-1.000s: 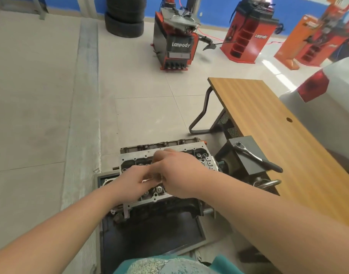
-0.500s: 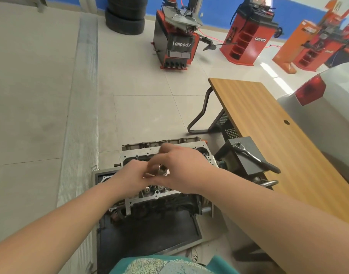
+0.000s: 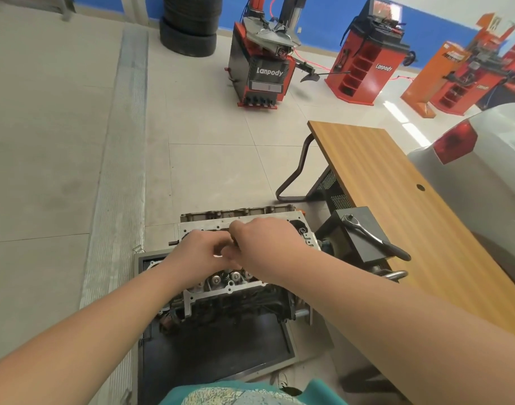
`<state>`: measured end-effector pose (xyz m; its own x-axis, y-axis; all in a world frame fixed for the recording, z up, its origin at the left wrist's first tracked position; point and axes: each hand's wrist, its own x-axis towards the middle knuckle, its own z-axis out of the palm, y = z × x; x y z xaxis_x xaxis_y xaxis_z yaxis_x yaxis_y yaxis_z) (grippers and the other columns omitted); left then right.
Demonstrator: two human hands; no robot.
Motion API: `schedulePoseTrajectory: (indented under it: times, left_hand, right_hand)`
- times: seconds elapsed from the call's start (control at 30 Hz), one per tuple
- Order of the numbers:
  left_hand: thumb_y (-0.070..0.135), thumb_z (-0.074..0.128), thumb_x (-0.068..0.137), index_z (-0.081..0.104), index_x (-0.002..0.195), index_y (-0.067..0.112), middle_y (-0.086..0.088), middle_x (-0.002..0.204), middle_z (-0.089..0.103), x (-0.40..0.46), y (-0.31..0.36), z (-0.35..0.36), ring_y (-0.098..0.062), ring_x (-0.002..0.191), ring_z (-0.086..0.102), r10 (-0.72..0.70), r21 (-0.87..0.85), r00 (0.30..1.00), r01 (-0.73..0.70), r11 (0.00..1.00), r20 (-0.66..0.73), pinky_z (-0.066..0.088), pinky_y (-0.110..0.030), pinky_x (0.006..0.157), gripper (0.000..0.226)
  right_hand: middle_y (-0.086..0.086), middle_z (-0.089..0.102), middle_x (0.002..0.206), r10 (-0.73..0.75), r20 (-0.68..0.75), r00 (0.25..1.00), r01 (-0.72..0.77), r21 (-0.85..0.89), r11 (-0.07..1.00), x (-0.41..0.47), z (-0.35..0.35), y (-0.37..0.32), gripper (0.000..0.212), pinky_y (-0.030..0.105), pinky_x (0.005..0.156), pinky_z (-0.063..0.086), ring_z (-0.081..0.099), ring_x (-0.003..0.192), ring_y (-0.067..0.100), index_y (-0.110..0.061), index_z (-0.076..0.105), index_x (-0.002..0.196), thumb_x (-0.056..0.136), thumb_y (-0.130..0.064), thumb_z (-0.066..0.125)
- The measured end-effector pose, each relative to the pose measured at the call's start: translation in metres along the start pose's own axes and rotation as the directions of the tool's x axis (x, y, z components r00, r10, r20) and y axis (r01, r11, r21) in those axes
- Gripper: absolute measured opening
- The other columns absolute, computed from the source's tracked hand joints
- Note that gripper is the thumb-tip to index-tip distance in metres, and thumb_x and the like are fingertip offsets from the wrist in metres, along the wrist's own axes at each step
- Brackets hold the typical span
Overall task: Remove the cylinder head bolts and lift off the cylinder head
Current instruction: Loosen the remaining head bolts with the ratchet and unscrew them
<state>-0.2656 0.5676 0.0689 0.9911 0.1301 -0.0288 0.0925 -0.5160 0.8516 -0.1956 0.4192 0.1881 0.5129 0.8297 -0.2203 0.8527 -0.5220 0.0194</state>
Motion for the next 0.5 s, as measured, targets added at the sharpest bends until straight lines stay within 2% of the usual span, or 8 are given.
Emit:
schedulePoseTrajectory:
  times: [0.1,0.17,0.23,0.27,0.33,0.4,0.47,0.5]
  left_hand:
    - [0.027,0.084,0.086,0.074,0.098,0.046,0.026,0.095,0.074,-0.001,-0.003,0.0,0.002,0.093,0.07,-0.017,-0.065,1.0,0.017,0.998,-0.002,0.056,-0.021,0.082,0.024]
    - [0.03,0.075,0.095,0.072,0.092,0.053,0.028,0.086,0.072,-0.003,-0.008,0.001,0.007,0.082,0.067,0.006,-0.073,0.997,-0.001,0.997,0.072,0.051,-0.01,0.072,0.024]
    - [0.042,0.07,0.09,0.069,0.075,0.052,0.023,0.065,0.064,-0.006,-0.007,0.0,-0.001,0.059,0.057,0.001,-0.042,0.998,0.002,0.999,0.065,0.044,-0.015,0.057,0.018]
    - [0.051,0.068,0.08,0.07,0.075,0.047,0.019,0.065,0.065,-0.007,-0.004,-0.001,-0.006,0.06,0.057,-0.024,-0.043,0.999,0.026,0.999,0.044,0.043,-0.019,0.055,0.006]
    - [0.057,0.074,0.066,0.074,0.085,0.039,0.014,0.077,0.072,-0.003,-0.002,-0.002,-0.012,0.074,0.066,-0.044,-0.051,0.999,0.043,0.998,-0.017,0.053,-0.031,0.068,0.026]
    - [0.045,0.087,0.07,0.076,0.092,0.037,0.017,0.088,0.075,0.0,-0.003,0.0,-0.008,0.087,0.069,-0.038,-0.092,0.999,0.036,0.995,-0.02,0.056,-0.031,0.08,0.025]
    - [0.031,0.086,0.086,0.075,0.104,0.041,0.023,0.1,0.074,0.0,-0.004,0.002,0.0,0.099,0.069,-0.043,-0.136,0.999,0.047,0.99,0.032,0.054,-0.024,0.088,0.023]
    - [0.029,0.081,0.092,0.075,0.102,0.042,0.024,0.098,0.075,0.0,-0.008,0.002,0.004,0.096,0.069,-0.058,-0.124,0.996,0.065,0.99,0.06,0.052,-0.021,0.085,0.018]
  right_hand:
    - [-0.003,0.049,0.088,-0.107,0.019,0.994,0.107,0.012,0.994,0.0,0.0,0.004,0.021,0.029,0.051,0.023,0.053,0.081,0.023,-0.022,0.06,0.113,0.094,-0.017,0.063]
    - [-0.003,0.054,0.106,-0.198,0.027,0.98,0.196,0.06,0.979,-0.003,-0.001,0.01,0.027,0.029,0.055,0.029,0.053,0.091,0.021,-0.025,0.069,0.111,0.089,-0.011,0.065]
    - [-0.006,0.057,0.112,-0.174,-0.019,0.985,0.175,0.168,0.97,-0.004,-0.004,0.009,0.019,0.032,0.063,0.044,0.06,0.091,0.021,-0.031,0.069,0.112,0.094,-0.026,0.064]
    - [-0.006,0.057,0.106,-0.123,-0.04,0.992,0.128,0.194,0.973,-0.003,-0.003,0.008,0.019,0.033,0.064,0.048,0.061,0.085,0.021,-0.031,0.066,0.113,0.097,-0.04,0.061]
    - [-0.003,0.053,0.083,0.001,-0.032,0.999,0.002,0.113,0.994,0.003,-0.001,0.005,0.034,0.034,0.056,0.042,0.055,0.07,0.021,-0.022,0.055,0.103,0.099,-0.056,0.053]
    - [-0.003,0.046,0.074,0.009,-0.017,1.0,-0.008,0.037,0.999,0.005,0.001,0.003,0.029,0.033,0.05,0.031,0.056,0.07,0.025,-0.018,0.048,0.097,0.103,-0.046,0.052]
    - [-0.001,0.049,0.086,-0.079,0.006,0.997,0.079,0.052,0.996,0.004,-0.001,0.005,0.009,0.033,0.053,0.031,0.057,0.08,0.026,-0.016,0.053,0.104,0.1,-0.023,0.058]
    - [0.0,0.051,0.096,-0.151,0.022,0.988,0.149,0.067,0.987,0.003,-0.002,0.007,0.015,0.032,0.055,0.033,0.054,0.084,0.023,-0.017,0.058,0.109,0.096,-0.012,0.061]
